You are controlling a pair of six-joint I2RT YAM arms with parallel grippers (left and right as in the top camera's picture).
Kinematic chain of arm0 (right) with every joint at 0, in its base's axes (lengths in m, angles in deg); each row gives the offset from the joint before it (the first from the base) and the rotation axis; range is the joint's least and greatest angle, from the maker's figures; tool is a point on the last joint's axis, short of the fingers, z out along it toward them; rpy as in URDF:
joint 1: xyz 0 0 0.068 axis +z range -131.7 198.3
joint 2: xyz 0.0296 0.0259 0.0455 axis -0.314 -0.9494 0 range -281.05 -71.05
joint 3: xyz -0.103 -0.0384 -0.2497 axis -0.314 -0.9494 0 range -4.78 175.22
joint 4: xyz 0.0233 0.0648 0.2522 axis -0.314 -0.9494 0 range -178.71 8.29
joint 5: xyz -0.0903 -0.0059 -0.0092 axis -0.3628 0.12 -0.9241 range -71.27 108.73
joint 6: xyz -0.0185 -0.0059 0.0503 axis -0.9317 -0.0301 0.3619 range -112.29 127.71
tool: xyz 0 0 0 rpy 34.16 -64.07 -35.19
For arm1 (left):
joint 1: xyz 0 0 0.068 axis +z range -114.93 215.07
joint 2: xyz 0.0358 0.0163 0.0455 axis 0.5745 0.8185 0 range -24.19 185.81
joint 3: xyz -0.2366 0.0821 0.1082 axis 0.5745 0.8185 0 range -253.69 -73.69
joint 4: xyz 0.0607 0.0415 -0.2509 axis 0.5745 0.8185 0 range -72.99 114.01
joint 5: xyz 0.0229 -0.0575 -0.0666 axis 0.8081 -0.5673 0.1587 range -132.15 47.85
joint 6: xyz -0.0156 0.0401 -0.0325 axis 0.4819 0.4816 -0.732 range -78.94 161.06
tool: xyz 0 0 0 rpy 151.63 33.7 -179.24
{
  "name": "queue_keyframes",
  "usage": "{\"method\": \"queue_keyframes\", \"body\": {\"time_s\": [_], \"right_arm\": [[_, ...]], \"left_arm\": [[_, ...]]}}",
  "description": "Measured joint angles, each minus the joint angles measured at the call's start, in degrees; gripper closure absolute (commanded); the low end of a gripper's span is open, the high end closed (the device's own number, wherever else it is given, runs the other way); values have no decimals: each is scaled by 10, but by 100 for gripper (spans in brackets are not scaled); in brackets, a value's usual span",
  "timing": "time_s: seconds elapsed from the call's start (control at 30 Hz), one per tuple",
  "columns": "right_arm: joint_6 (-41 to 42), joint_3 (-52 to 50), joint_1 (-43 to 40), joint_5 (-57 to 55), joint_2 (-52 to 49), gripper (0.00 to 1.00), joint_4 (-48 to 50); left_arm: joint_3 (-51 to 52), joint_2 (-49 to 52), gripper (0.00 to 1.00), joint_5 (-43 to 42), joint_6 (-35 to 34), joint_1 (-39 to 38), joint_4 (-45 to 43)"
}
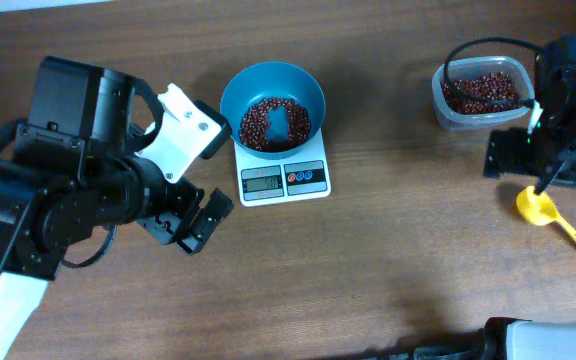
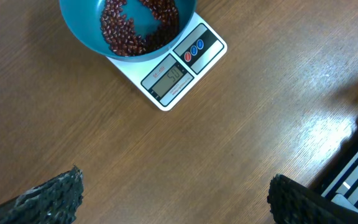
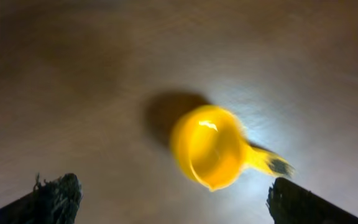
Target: Scoop item into bowl and weigh 50g on scale
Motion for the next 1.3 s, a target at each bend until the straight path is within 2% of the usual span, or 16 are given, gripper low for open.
{"method": "queue_keyframes", "body": {"time_s": [0.07,0.2,0.43,0.57,0.73,0.87,1.07,1.17,1.3], "right_arm": [[-5,8,0,102,-1,2,63],[-9,60,0,210,-3,1,96],[5,225,0,322,-4,1,104],[6,261,-1,344,-3,1,96],[-21,261,-25,357,14,1,87],[-109,261,-33,361,112,1,61],[-155,250,-19,368,239,1,61],[-163,190,-15,369,290,1,87],[-166,50,-14,370,392,1,172]], "left_arm": [[0,0,1,0,0,0,0],[0,0,1,0,0,0,0],[0,0,1,0,0,0,0],[0,0,1,0,0,0,0],[0,0,1,0,0,0,0],[0,0,1,0,0,0,0],[0,0,1,0,0,0,0],[0,0,1,0,0,0,0],[0,0,1,0,0,0,0]]}}
